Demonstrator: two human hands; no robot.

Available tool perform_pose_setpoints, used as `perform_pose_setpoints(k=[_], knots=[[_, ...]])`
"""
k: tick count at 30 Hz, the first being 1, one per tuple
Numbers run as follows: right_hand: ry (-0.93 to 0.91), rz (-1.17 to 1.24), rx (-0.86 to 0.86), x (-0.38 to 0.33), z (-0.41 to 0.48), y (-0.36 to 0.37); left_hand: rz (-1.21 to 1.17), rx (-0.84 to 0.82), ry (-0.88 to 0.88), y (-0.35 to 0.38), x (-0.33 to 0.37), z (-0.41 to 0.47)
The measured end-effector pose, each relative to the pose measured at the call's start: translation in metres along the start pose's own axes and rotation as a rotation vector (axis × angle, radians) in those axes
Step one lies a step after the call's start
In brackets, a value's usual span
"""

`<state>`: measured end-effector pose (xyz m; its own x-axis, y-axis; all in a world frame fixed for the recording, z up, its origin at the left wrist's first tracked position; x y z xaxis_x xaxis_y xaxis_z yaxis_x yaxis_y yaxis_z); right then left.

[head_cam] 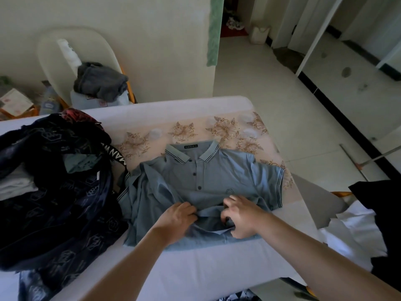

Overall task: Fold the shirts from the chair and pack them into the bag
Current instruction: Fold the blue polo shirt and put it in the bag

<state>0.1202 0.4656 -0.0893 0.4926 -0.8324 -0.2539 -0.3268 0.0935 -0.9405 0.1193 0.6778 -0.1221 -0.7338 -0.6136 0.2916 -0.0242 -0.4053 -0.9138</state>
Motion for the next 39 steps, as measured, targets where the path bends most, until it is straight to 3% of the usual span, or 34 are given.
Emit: perform_pose_setpoints(k=[4,9,12,17,22,25,27,29,31,32,34,37,39], knots=[[0.002,-0.029,0.052,0.012,-0.001,0.000,-0.070,0.161,-0.129,-0.004,-0.002,0.006],[0.357,0.427,0.337,0.040,0.004,-0.034,-0.137,0.272,-0.370,-0.028,-0.012,0.057],[0.591,0.592,0.454,0.070,0.013,-0.055,-0.121,0.218,-0.459,-0.039,-0.022,0.110],[0.733,0.506,0.621,0.129,0.043,-0.080,0.095,-0.019,-0.482,-0.037,-0.045,0.206],[0.768,0.419,0.746,0.179,0.073,-0.086,0.209,0.103,-0.561,-0.016,-0.071,0.237],[0.874,0.414,0.696,0.196,0.082,-0.068,0.211,0.118,-0.512,0.007,-0.070,0.210],[0.724,0.210,0.713,0.188,0.083,-0.060,0.243,0.075,-0.417,0.022,-0.068,0.182],[0.373,-0.005,0.715,0.168,0.084,-0.050,0.262,0.051,-0.384,0.032,-0.071,0.151],[0.075,-0.115,0.555,0.148,0.087,-0.031,0.261,0.030,-0.429,0.035,-0.074,0.125],[0.045,-0.167,0.456,0.144,0.089,-0.021,0.256,0.037,-0.466,0.034,-0.077,0.114],[0.181,-0.280,0.351,0.148,0.096,-0.011,0.248,0.085,-0.544,0.026,-0.082,0.094],[0.414,-0.370,0.304,0.146,0.107,-0.018,0.287,0.130,-0.595,0.006,-0.089,0.070],[0.367,-0.332,0.317,0.124,0.113,-0.020,0.332,0.149,-0.577,-0.007,-0.090,0.055]])
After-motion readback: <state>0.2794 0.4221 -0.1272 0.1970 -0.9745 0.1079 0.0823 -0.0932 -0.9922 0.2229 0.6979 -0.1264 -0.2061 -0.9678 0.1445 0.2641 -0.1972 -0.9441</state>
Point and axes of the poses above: each hand's wrist, its own z-axis towards the middle knuckle, its own y-axis out of the palm, x = y × z, the point moved 4 cm from there along z, towards the middle knuckle, and after that the axes turned 14 degrees about x, right-handed, at the moved point
